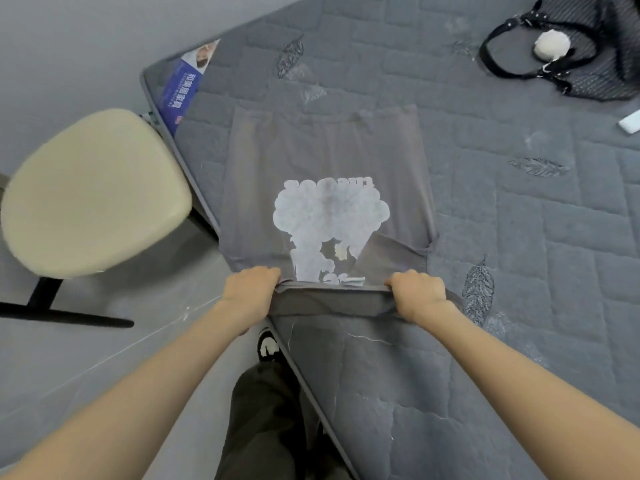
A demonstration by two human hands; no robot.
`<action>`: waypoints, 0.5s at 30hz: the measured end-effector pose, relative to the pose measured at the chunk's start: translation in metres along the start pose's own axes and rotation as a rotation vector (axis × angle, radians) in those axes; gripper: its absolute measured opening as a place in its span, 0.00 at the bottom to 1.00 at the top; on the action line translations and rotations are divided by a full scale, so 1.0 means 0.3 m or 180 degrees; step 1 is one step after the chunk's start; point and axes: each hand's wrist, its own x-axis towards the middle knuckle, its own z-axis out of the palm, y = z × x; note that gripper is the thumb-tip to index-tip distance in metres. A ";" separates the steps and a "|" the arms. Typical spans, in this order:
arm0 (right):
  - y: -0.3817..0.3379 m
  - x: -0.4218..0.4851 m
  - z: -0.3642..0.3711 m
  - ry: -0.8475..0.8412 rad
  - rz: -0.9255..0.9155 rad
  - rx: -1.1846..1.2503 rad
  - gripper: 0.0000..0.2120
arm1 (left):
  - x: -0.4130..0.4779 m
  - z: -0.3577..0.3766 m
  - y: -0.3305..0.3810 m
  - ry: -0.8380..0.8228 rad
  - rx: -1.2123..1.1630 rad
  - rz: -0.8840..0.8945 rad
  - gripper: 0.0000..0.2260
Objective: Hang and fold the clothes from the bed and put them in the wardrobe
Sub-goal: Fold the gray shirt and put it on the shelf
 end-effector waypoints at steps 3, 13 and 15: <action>0.009 0.103 -0.057 0.0371 0.0189 0.0043 0.16 | 0.122 -0.025 -0.034 0.0307 -0.0094 -0.0009 0.12; -0.006 0.465 -0.127 0.0974 0.0755 0.0397 0.18 | 0.543 -0.012 -0.180 0.0824 -0.0807 -0.0006 0.07; -0.016 0.513 -0.122 0.1215 0.0882 0.0461 0.18 | 0.605 -0.011 -0.190 0.1090 -0.1204 -0.0226 0.12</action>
